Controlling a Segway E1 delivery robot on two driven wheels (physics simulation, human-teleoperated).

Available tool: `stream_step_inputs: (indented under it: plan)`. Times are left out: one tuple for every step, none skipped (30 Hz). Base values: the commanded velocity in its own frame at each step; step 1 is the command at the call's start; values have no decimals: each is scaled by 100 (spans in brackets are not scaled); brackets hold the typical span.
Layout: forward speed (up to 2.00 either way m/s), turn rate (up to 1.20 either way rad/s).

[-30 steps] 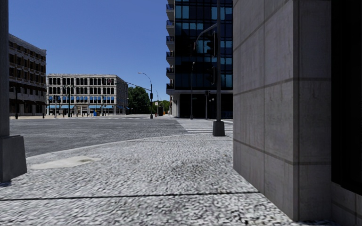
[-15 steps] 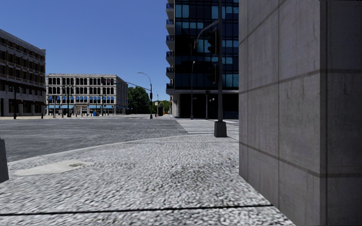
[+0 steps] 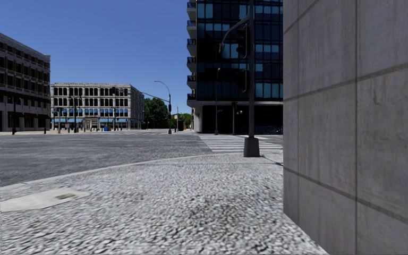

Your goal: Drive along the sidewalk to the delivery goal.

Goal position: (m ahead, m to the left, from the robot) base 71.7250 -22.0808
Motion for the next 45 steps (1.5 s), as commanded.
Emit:
stream_step_inputs:
  plan:
    - [120,0]
    - [120,0]
    - [146,0]
    - [156,0]
    - [158,0]
    - [159,0]
    - [159,0]
    - [160,0]
    - [160,0]
    - [160,0]
    - [160,0]
    - [160,0]
    - [160,0]
    - [161,0]
    - [161,0]
    - [161,0]
    - [161,0]
    - [162,0]
    - [162,0]
    - [162,0]
    - [162,0]
    - [162,0]
    - [162,0]
    - [162,-6]
    - [155,-21]
    - [155,-21]
    - [151,-30]
    - [150,-39]
    - [149,-45]
    - [149,-49]
    - [149,-49]
    - [149,-54]
    - [149,-55]
    - [149,-56]
    - [149,-56]
    - [149,-56]
    - [149,-56]
    - [149,-56]
    - [149,-56]
    - [149,-56]
    - [149,-56]
    - [149,-56]
    - [149,-56]
    - [149,-56]
    - [149,-56]
